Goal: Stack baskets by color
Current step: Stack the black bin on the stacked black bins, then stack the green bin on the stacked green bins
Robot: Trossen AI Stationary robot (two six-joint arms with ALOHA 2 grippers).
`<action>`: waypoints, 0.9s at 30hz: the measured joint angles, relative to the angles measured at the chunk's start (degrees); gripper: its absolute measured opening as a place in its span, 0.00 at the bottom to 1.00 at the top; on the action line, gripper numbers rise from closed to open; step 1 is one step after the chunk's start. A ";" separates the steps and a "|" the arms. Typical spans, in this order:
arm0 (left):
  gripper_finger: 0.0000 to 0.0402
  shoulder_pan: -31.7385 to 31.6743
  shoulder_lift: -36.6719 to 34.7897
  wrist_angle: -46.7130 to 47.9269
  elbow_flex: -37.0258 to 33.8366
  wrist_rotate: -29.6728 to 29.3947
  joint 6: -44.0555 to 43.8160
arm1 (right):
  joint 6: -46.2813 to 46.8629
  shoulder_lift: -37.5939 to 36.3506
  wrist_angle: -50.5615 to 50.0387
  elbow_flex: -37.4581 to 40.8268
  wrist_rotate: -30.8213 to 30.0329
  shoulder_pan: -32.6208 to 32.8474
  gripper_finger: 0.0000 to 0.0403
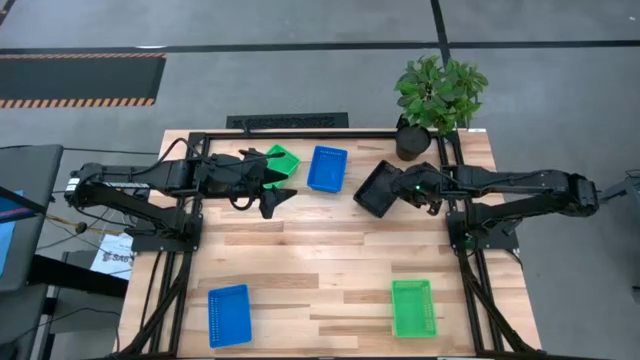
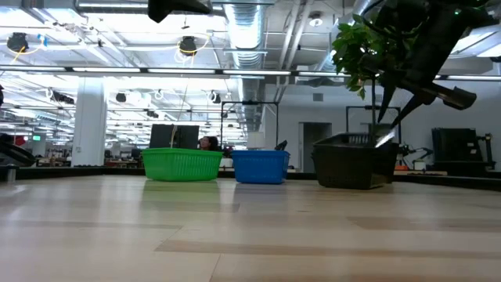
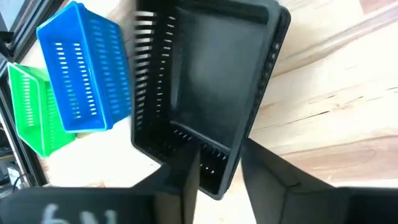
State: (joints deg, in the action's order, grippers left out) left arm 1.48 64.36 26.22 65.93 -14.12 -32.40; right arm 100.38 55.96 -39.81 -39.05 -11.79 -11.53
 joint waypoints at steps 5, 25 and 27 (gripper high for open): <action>0.72 0.00 0.00 0.01 0.00 -0.14 0.01 | -1.13 0.00 -0.01 0.00 -0.02 0.00 0.44; 0.72 -0.59 -6.97 20.35 -0.02 7.81 -1.22 | 23.21 6.89 -1.17 -4.49 5.77 45.76 0.50; 0.72 -0.59 -7.11 20.39 -0.02 7.65 -1.22 | 29.89 9.53 -1.49 -5.66 5.22 51.62 0.49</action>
State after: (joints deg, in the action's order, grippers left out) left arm 0.89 57.25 46.61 65.91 -6.47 -33.62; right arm 130.27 65.50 -41.30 -44.71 -6.57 40.09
